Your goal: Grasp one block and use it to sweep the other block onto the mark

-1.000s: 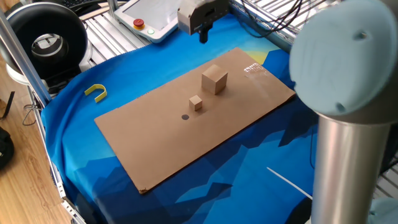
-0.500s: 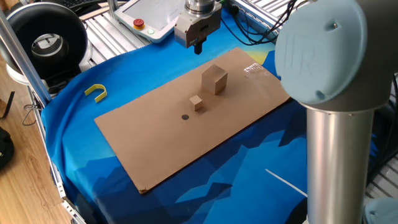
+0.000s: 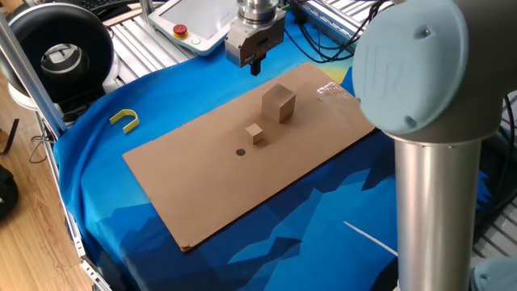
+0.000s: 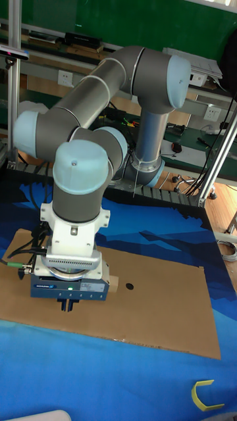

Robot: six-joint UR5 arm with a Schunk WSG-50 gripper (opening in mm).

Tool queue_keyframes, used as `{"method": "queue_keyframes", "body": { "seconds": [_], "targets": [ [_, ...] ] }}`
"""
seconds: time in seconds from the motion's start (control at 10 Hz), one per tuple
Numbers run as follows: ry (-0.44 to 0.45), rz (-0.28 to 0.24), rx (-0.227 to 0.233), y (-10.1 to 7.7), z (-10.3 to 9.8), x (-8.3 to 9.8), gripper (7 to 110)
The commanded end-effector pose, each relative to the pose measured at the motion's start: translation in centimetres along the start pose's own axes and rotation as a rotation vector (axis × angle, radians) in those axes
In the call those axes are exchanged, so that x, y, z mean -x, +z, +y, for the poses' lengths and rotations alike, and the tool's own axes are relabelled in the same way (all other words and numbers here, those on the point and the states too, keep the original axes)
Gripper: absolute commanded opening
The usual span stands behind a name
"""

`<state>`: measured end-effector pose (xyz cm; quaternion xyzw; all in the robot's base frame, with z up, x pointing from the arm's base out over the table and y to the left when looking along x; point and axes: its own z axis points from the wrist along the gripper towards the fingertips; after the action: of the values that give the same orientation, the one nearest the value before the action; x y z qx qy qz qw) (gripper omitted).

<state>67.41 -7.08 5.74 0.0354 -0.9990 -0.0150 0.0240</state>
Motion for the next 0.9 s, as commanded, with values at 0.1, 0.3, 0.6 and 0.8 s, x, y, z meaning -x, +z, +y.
{"method": "queue_keyframes", "body": {
  "seconds": [0.1,0.3,0.6,0.8],
  "targets": [
    [-0.103,-0.092,0.023,-2.3,0.1,-0.3,22],
    [-0.147,-0.119,0.054,-2.4,0.2,-1.7,88],
    [-0.109,-0.085,0.013,-1.3,-0.2,-3.8,88],
    [-0.084,-0.061,-0.005,-1.3,0.2,-4.6,88]
  ]
}}
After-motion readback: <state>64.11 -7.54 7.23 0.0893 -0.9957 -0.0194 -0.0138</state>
